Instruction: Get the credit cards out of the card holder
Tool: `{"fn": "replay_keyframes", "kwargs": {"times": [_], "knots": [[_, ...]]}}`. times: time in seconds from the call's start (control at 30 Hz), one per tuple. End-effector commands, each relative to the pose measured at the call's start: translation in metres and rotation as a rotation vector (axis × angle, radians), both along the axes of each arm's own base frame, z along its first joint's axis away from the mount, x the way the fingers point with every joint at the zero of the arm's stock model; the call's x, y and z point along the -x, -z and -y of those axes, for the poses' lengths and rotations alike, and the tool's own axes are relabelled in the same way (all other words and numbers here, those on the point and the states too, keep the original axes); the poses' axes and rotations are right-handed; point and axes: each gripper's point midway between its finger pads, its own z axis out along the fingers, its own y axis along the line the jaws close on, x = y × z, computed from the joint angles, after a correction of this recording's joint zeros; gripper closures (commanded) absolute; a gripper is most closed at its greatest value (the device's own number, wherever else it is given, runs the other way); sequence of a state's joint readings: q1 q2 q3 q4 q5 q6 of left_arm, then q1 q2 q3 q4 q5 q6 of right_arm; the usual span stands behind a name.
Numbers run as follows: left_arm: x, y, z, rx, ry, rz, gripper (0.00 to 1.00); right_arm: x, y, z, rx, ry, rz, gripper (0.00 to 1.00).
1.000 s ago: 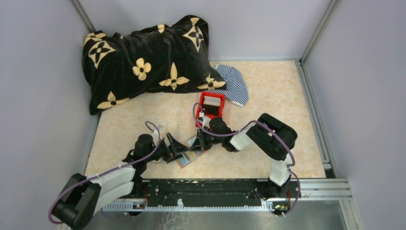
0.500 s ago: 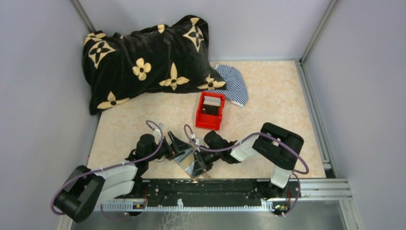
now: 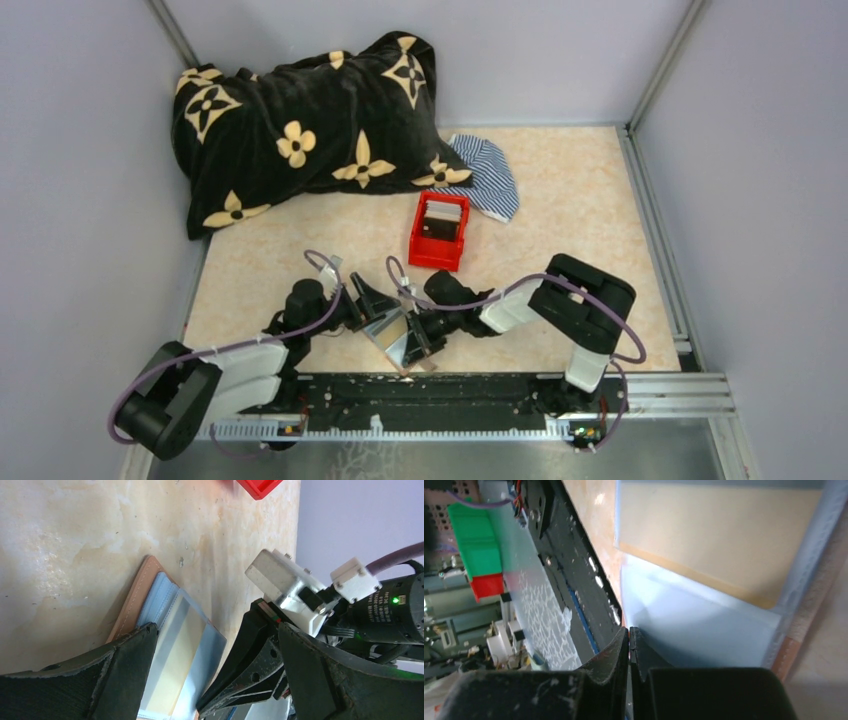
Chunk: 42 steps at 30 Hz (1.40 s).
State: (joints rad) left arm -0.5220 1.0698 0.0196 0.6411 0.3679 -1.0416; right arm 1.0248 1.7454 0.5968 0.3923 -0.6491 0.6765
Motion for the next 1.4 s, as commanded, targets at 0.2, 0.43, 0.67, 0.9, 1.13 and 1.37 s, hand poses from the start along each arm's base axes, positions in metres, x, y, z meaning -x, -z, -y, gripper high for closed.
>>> {"fn": "replay_keyframes", "kwargs": {"times": [0.2,0.43,0.67,0.9,1.13,1.37], "knots": [[0.031,0.046,-0.016,-0.135,0.049,-0.136,0.01,-0.085,0.027,0.019,0.224,0.262,0.178,0.96],[0.032,0.035,-0.021,-0.129,0.024,-0.112,0.01,-0.106,0.027,0.02,0.234,0.27,0.194,0.96],[0.034,0.038,-0.028,-0.144,-0.004,-0.112,0.01,-0.11,0.02,0.014,0.201,0.252,0.185,0.96],[0.019,0.03,-0.024,-0.177,-0.003,-0.079,0.01,-0.096,-0.003,0.005,0.103,0.236,0.114,0.71],[0.008,0.037,-0.018,-0.236,0.03,-0.092,0.02,-0.089,-0.03,-0.005,0.003,0.291,0.032,0.53],[0.005,0.038,-0.015,-0.216,0.023,-0.091,0.04,-0.094,-0.028,-0.011,0.026,0.296,0.017,0.53]]}}
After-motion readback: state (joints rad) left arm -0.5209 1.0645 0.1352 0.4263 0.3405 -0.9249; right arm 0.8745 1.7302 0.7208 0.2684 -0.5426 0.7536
